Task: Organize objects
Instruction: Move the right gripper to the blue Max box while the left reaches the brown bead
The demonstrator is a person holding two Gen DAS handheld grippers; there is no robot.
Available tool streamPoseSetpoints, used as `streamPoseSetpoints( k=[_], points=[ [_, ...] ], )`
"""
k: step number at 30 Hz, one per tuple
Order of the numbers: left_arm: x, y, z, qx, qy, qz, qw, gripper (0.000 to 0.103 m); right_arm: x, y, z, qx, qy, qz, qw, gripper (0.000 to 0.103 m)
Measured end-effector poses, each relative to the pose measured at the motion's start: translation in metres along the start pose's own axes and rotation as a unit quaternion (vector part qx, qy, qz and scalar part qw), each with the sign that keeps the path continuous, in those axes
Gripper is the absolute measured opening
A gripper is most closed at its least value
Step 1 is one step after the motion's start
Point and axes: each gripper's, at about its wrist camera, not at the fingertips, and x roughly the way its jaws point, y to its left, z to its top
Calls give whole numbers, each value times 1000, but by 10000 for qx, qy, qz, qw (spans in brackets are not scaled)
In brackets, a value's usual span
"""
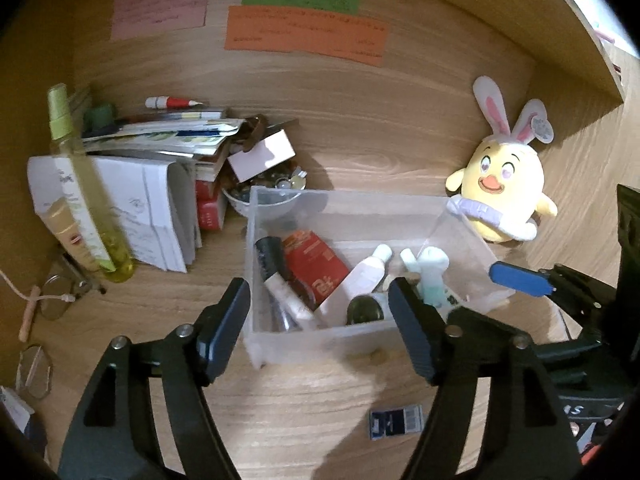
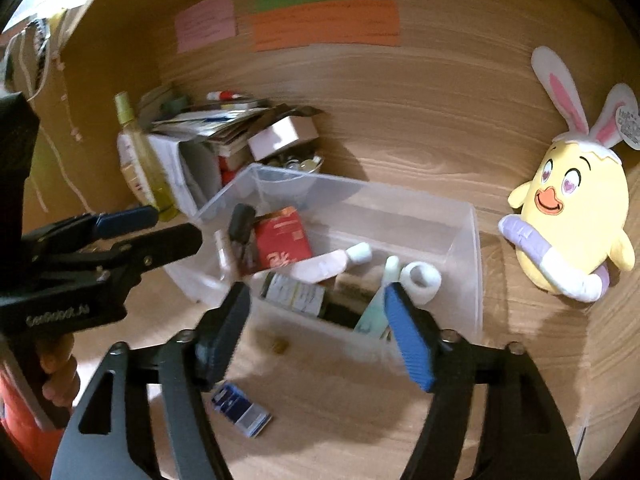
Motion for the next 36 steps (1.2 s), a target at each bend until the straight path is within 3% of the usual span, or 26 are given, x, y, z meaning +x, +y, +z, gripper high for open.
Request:
streamPoseSetpoints(
  k=[10, 23, 29, 33, 36],
  points=[
    [-10, 11, -20, -22, 136, 58, 9999, 77, 5, 24, -38, -371, 483, 237, 9979, 72],
    [9, 21, -56, -34, 709, 122, 9974, 78, 51, 45, -69, -698, 1275, 546, 9879, 71],
    [18, 21, -67, -35, 895, 59, 9960, 78, 52, 50, -72, -895, 1285, 513, 9863, 47],
    [25, 11, -69, 103, 954, -18, 9954, 78, 47, 49, -74, -905, 1249, 479, 9869, 38],
    [33, 4, -70, 183, 1005, -42, 9948, 78, 41, 40, -77, -814, 1211, 356, 9887, 37]
  ],
)
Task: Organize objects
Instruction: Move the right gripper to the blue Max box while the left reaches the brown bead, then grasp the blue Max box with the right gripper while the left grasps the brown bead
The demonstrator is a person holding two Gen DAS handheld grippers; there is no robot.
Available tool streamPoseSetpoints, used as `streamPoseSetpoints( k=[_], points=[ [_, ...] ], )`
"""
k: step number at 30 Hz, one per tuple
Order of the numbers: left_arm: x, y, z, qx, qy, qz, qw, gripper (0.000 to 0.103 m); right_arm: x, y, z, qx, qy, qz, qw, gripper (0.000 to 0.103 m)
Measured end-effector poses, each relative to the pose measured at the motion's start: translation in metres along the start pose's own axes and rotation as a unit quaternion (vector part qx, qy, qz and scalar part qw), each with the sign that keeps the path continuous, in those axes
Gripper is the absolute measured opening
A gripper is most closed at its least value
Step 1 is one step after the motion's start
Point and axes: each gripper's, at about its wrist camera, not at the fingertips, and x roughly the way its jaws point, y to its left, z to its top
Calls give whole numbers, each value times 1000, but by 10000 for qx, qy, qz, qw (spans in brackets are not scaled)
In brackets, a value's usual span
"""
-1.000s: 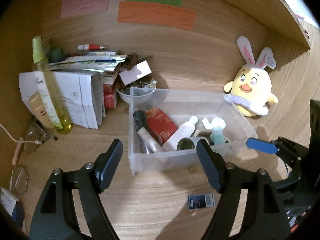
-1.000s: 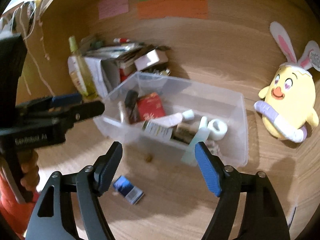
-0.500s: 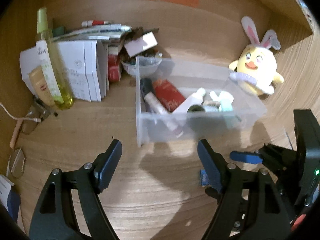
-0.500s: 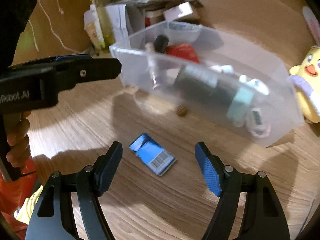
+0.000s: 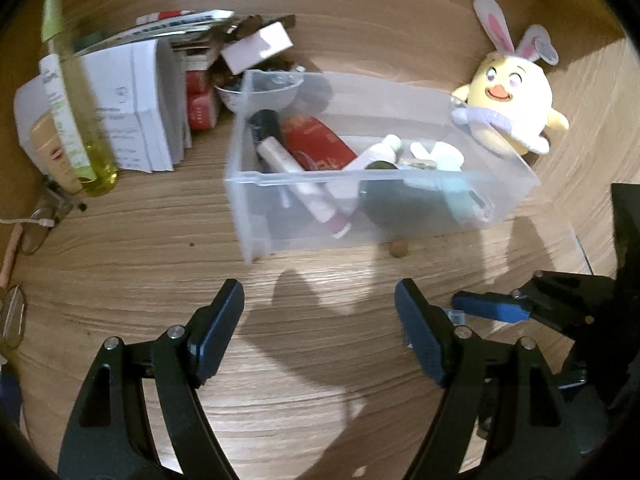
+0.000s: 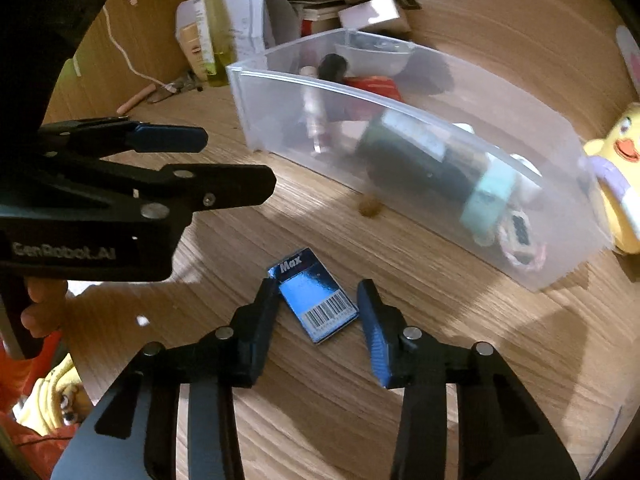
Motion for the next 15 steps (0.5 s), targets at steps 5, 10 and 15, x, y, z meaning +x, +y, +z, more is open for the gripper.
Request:
streamPoseSetpoints(
  k=[5, 10, 15],
  points=[
    [14, -15, 3, 103, 135, -69, 9998, 78, -15, -24, -11, 373, -92, -151, 9991, 37],
    [23, -32, 9, 227, 190, -69, 9995, 75, -29, -50, -15, 743, -250, -244, 9966, 37],
    [34, -49, 15, 300, 269, -61, 9992, 64, -39, -69, -16, 975, -453, -224, 9939, 37]
  ],
)
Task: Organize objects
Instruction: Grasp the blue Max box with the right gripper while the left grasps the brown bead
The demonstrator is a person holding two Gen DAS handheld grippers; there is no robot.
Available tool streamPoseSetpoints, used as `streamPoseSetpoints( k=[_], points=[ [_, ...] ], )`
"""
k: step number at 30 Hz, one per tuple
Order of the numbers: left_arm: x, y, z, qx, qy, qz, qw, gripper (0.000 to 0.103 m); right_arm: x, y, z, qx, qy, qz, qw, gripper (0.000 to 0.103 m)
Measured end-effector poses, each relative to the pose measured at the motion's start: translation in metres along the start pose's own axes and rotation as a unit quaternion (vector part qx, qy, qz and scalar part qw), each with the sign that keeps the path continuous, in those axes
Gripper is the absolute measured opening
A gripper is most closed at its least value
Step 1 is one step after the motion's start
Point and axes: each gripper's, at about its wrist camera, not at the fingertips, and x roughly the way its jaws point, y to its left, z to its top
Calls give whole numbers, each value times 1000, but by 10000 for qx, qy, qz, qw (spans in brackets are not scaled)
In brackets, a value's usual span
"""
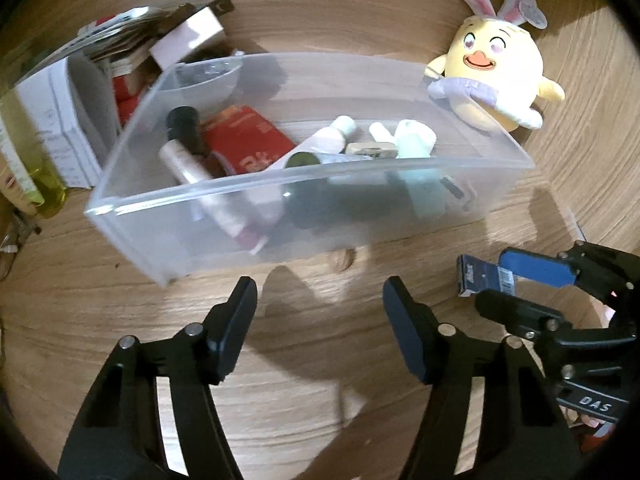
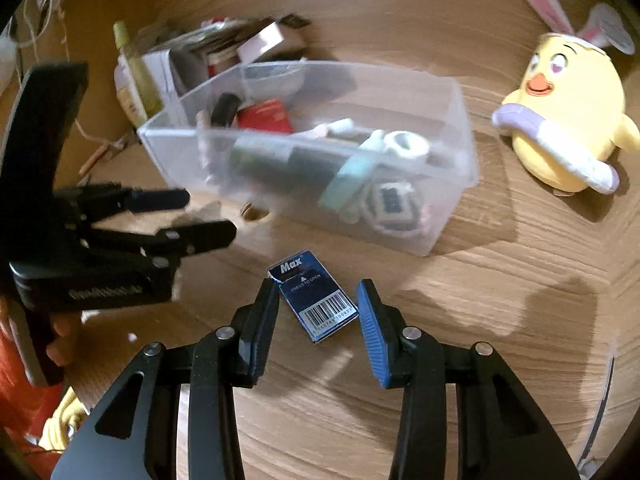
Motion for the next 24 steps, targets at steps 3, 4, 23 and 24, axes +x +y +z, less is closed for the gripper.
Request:
streamPoseSetpoints(
  k=[3, 4, 23, 24],
  points=[
    [7, -4, 4, -48, 45, 21, 10000, 54, -4, -4, 2, 32, -91, 14, 10000, 37],
    [9, -4, 5, -83, 55, 74, 9999, 51, -5, -6, 2, 42, -122, 37, 9999, 37],
    [13, -23, 6, -232, 0, 246, 9994, 12, -11, -15, 8, 113, -319, 161, 9993, 37],
    [11, -23, 5, -217, -32, 257, 9994, 12, -12, -15, 8, 115, -333, 153, 9993, 37]
  ],
)
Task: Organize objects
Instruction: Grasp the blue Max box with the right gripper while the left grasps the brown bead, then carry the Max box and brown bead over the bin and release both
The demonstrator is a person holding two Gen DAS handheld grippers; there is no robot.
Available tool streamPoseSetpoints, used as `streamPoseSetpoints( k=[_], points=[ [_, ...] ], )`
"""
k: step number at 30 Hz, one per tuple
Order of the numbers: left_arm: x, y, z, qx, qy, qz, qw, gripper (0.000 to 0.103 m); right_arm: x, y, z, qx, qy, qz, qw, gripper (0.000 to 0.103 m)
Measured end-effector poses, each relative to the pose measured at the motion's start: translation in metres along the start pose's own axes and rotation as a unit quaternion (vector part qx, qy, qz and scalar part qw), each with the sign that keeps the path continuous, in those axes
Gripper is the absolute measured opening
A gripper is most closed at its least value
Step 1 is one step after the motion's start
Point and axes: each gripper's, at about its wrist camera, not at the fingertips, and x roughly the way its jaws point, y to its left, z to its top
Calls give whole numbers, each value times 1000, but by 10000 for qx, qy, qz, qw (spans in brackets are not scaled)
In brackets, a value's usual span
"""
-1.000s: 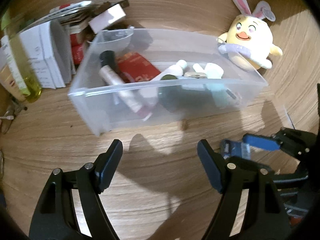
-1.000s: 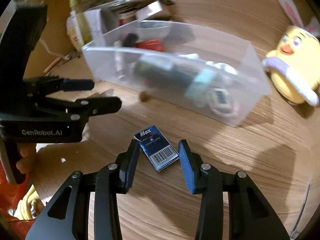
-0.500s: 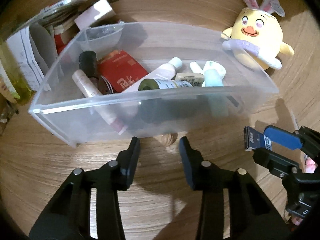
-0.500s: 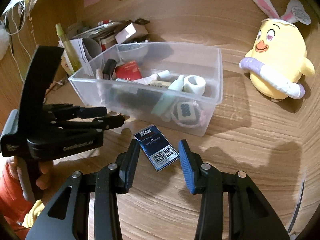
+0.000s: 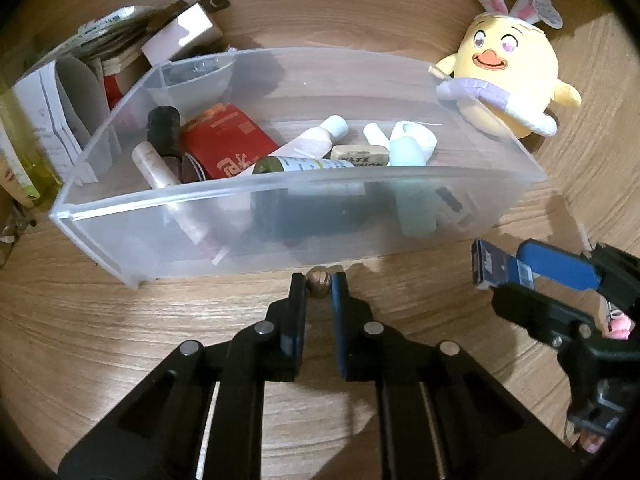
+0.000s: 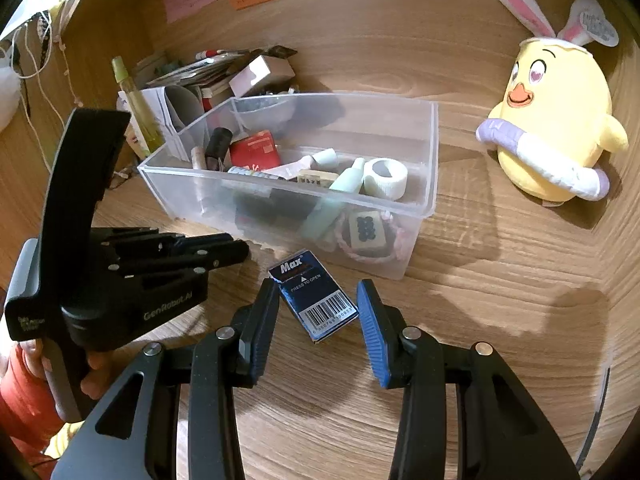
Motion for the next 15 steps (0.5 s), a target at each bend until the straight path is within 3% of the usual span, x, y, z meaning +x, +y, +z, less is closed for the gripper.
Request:
streamPoseSetpoints(
  k=[15],
  points=[
    [-65, 6, 5, 44, -734, -173, 9971, 12, -18, 8, 20, 36, -378, 19, 9993, 37]
  ],
)
